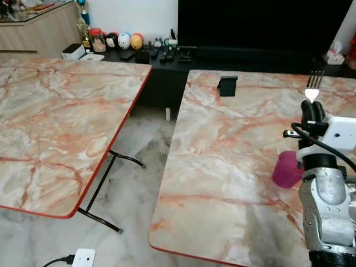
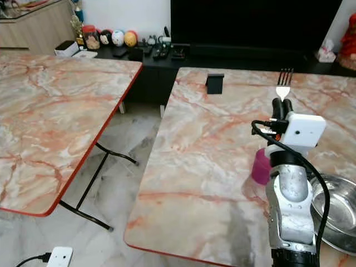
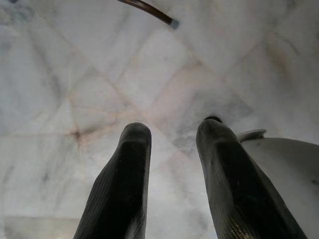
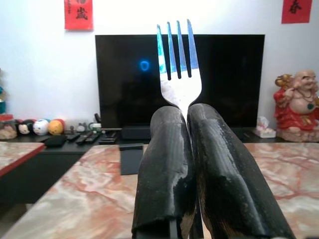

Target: Setting the table

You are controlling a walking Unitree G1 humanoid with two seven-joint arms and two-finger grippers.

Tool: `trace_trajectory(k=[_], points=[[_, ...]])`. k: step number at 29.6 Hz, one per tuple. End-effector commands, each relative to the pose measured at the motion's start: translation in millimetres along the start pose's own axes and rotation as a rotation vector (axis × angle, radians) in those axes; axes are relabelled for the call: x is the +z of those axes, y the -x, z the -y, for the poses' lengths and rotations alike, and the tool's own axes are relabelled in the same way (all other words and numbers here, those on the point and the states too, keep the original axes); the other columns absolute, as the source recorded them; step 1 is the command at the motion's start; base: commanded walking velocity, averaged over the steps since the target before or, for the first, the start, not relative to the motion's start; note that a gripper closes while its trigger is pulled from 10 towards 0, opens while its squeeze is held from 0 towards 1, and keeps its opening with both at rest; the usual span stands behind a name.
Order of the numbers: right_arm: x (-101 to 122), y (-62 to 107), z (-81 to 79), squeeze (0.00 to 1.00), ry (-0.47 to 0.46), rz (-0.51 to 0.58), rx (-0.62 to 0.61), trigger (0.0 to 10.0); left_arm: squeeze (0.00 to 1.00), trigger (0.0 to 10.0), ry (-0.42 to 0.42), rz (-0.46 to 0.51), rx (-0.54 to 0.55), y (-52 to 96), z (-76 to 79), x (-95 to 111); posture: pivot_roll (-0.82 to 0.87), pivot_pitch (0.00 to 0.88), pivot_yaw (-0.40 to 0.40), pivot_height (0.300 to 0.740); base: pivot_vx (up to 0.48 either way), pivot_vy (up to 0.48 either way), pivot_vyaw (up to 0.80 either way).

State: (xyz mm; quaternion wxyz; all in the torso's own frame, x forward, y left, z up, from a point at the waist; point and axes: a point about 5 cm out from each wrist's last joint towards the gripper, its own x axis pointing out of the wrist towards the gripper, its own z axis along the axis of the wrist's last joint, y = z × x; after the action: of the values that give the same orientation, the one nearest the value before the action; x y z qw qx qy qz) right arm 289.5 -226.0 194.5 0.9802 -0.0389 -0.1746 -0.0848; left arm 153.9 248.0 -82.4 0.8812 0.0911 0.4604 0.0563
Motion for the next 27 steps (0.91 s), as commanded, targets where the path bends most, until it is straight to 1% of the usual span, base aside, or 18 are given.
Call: trace_trajectory(k=[1, 6, 13, 19, 27], points=[[3.6, -1.9, 0.4, 0.0, -0.005, 0.014, 0.0, 10.0, 0.0, 10.0, -0.013, -0.018, -0.002, 0.9, -1.6, -4.0, 0.01, 0.0, 0.007, 0.74, 0.0, 0.0, 0.0], [4.1, -2.3, 2.4, 0.0, -0.003, 0.016, -0.002, 10.0, 0.0, 10.0, -0.032, -0.022, -0.003, 1.2, -0.1, -5.8, 0.01, 0.0, 0.001, 0.74, 0.0, 0.0, 0.0], [6.8, -4.0, 4.4, 0.0, 0.014, 0.032, -0.016, 10.0, 0.0, 10.0, -0.028, -0.021, 0.002, 1.2, 1.6, -6.0, 0.01, 0.0, -0.001, 0.74, 0.0, 0.0, 0.0], [3.5, -4.0, 3.4, 0.0, 0.006, 0.015, -0.02, 10.0, 0.0, 10.0, -0.03, -0.025, 0.006, 1.2, 1.0, -6.2, 0.01, 0.0, 0.002, 0.74, 0.0, -0.331, 0.0], [4.0, -4.5, 1.8, 0.0, -0.002, 0.021, -0.017, 10.0, 0.0, 10.0, -0.03, -0.023, 0.011, 1.0, -1.2, -5.0, 0.01, 0.0, 0.003, 0.74, 0.0, -0.349, 0.0]])
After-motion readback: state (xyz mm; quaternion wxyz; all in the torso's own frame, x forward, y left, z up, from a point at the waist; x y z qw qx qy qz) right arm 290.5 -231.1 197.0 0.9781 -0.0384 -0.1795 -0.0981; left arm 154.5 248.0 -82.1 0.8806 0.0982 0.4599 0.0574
